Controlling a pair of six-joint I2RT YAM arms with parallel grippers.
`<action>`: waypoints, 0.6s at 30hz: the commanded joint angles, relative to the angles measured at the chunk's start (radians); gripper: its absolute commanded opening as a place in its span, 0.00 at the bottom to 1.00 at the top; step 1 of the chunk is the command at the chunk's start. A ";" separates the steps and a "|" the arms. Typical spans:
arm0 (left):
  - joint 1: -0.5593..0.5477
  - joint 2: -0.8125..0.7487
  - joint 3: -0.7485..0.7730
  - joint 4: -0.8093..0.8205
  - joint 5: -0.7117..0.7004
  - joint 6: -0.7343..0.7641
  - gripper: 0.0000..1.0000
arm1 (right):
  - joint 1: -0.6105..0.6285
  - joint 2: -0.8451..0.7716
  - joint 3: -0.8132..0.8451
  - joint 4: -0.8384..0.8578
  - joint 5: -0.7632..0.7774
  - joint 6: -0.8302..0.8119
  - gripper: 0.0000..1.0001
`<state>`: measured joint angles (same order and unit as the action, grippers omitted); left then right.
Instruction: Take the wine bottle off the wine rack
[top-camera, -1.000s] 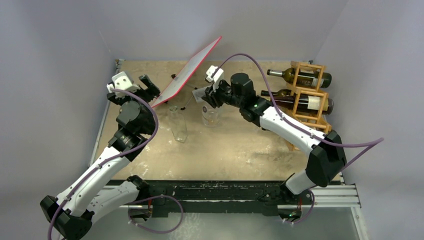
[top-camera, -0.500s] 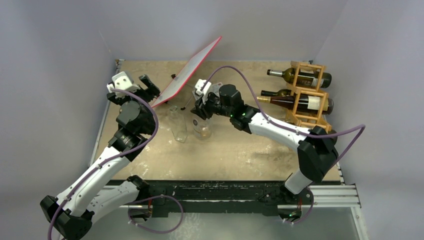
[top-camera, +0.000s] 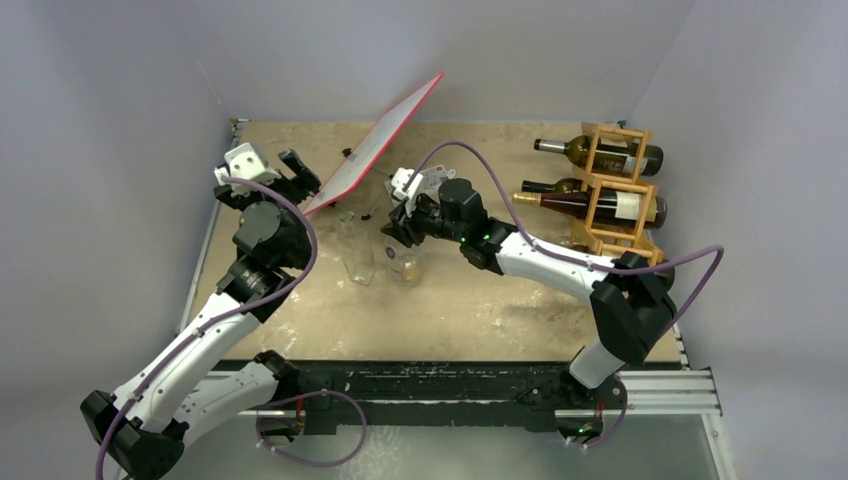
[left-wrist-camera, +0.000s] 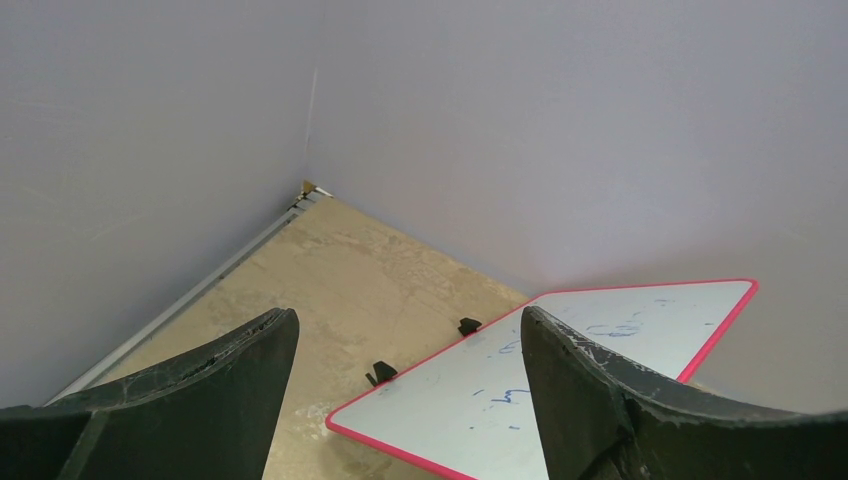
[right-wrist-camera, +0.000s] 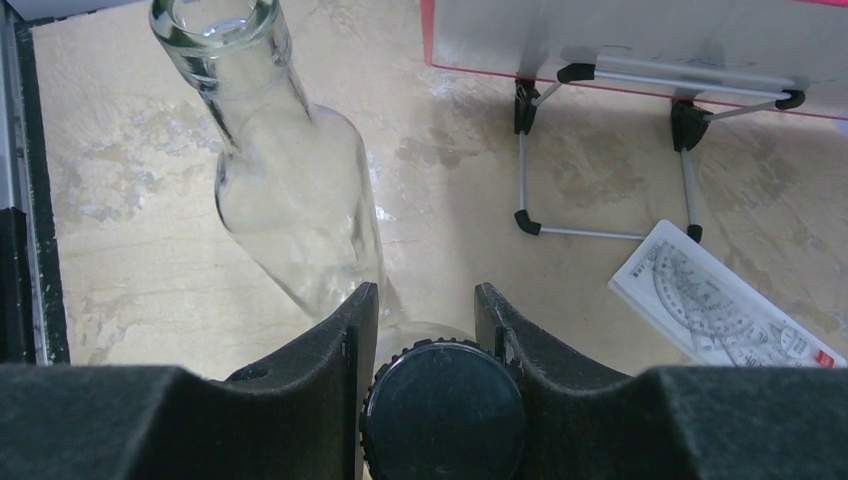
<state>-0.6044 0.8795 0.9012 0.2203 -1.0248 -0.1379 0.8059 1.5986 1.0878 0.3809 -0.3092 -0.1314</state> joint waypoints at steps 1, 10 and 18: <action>-0.003 -0.002 0.008 0.035 0.003 0.004 0.81 | 0.014 -0.040 0.035 0.271 -0.045 -0.011 0.00; -0.003 0.000 0.009 0.037 0.006 0.004 0.81 | 0.021 -0.013 0.035 0.295 -0.082 -0.004 0.00; -0.003 -0.001 0.009 0.035 0.007 0.008 0.81 | 0.027 0.015 0.059 0.257 -0.080 -0.007 0.06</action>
<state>-0.6044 0.8818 0.9012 0.2203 -1.0245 -0.1379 0.8249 1.6409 1.0824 0.4721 -0.3611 -0.1349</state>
